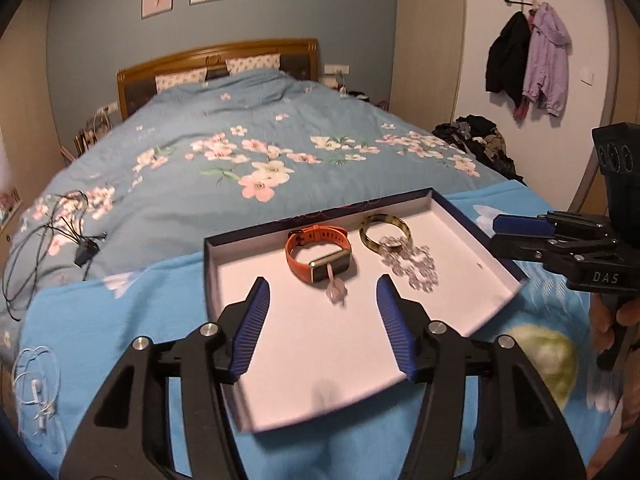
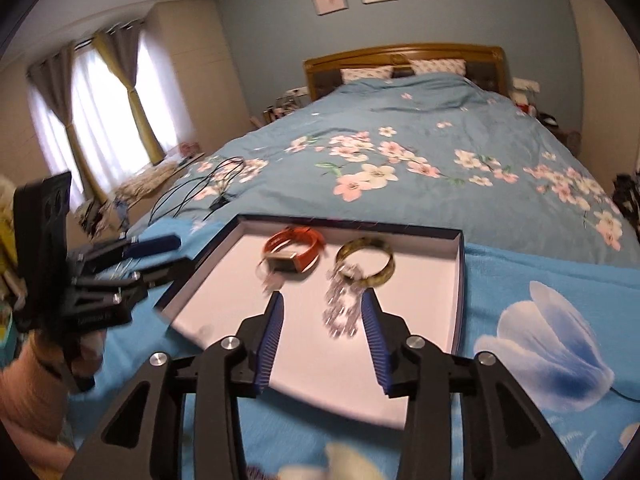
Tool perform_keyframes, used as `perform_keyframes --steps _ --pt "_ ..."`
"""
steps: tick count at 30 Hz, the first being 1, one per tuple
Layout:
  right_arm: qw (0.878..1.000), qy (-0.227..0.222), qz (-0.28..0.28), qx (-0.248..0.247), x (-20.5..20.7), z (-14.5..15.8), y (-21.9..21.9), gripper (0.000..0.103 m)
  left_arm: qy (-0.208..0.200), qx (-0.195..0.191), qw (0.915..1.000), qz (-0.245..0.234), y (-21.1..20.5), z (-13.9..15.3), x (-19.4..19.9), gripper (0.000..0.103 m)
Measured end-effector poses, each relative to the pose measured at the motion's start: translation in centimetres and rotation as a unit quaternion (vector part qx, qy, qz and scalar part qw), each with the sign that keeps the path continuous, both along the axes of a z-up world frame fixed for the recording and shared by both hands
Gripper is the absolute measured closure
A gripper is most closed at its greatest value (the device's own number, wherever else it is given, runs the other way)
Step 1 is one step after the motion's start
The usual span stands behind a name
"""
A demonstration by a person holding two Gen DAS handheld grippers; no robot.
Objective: Organize jewelry
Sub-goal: 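Lower the hair tie into the tray with the left tool while the right tool releases the bracelet, then grasp the purple beaded bracelet with the right tool and lift it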
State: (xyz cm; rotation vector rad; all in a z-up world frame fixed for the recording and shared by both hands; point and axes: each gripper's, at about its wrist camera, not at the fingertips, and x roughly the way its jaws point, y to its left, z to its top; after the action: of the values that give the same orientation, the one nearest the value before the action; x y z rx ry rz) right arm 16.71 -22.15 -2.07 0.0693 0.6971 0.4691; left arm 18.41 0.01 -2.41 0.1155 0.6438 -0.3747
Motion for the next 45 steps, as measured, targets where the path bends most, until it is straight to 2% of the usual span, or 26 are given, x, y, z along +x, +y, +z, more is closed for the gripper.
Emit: perform_keyframes --steps 8,13,18,22,23,24,26,27,28,34,39,45 --pt "0.998 0.015 0.026 -0.05 -5.8 -2.0 -0.1 0.063 0.003 0.0 0.9999 -0.015 1.8 -0.5 -6.5 0.042" --pt "0.997 0.041 0.033 -0.053 -8.4 -3.7 -0.3 0.063 0.018 0.008 0.9995 -0.025 2.1 -1.9 -9.0 0.042" --pt "0.996 0.058 0.038 -0.051 -9.6 -4.9 -0.1 0.063 0.023 0.014 0.999 -0.036 1.5 -2.9 -10.9 0.041" --pt "0.995 0.074 0.04 -0.05 -9.6 -5.8 0.1 0.064 0.029 0.004 0.9983 -0.051 0.5 -3.1 -11.9 0.04" --pt "0.995 0.079 0.04 -0.05 -9.6 -6.1 0.2 0.067 0.03 0.005 0.9981 -0.053 0.4 -3.1 -12.0 0.04" --pt "0.995 0.081 0.04 -0.051 -9.7 -6.3 0.2 0.077 0.033 0.006 0.9979 -0.056 0.3 -3.2 -12.1 0.04" --pt "0.993 0.09 0.049 -0.052 -9.6 -6.8 0.5 0.09 0.036 0.002 0.9974 -0.062 0.0 -3.3 -12.4 0.04" --pt "0.994 0.087 0.048 -0.054 -9.7 -6.8 0.6 0.097 0.036 0.003 0.9972 -0.065 -0.2 -3.3 -12.4 0.04" --pt "0.994 0.087 0.051 -0.047 -9.7 -6.7 0.6 0.098 0.035 0.003 0.997 -0.068 -0.3 -3.3 -12.5 0.04" --pt "0.997 0.052 0.047 -0.016 -10.0 -4.6 0.2 0.098 0.033 0.007 0.9939 -0.105 -1.9 -3.3 -13.2 0.042" --pt "0.998 0.027 0.061 0.012 -10.0 -2.7 0.8 0.098 0.033 0.026 0.9887 -0.144 -4.1 -3.7 -13.8 0.046" --pt "0.998 0.003 0.064 0.028 -10.1 -1.2 0.9 0.098 0.044 0.037 0.9839 -0.169 -6.2 -4.5 -13.3 0.056"
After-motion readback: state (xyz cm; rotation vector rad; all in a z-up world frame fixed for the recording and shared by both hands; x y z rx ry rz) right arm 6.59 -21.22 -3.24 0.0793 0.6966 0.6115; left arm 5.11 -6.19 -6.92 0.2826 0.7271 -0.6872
